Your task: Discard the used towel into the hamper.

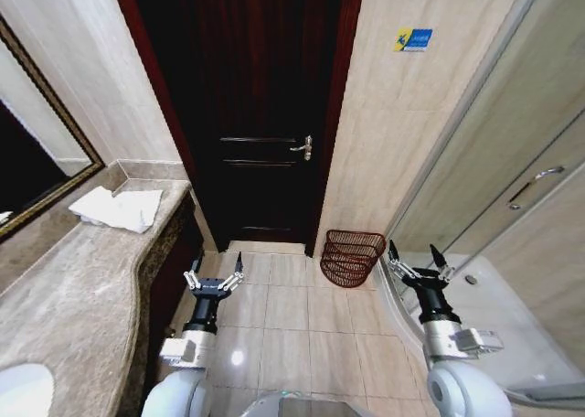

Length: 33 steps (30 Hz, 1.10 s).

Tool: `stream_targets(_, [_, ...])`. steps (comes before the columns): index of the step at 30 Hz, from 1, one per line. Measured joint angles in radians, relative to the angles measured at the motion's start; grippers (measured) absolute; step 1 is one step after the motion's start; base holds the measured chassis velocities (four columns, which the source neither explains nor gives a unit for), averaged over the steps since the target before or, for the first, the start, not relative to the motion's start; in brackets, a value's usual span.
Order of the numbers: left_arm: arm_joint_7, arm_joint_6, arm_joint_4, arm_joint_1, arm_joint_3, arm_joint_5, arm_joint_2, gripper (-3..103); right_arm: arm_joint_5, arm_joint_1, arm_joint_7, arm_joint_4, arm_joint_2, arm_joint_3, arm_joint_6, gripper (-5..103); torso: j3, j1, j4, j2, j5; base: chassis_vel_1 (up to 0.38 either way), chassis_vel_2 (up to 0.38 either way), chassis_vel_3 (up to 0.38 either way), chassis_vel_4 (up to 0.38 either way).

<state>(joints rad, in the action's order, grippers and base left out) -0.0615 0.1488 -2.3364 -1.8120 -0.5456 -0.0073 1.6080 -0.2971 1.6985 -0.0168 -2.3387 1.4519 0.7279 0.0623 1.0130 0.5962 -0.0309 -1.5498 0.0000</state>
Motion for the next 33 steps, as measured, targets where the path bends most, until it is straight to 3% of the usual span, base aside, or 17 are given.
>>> stream_targets(33, [0.015, 0.035, 0.052, 0.022, -0.005, -0.015, 0.0, 98, -0.01, 0.04, -0.045, 0.007, 0.01, 0.007, 0.052, 100, 0.0, 0.0, 0.0, 0.0, 0.0001, 0.0, 0.0, 0.0, 0.0])
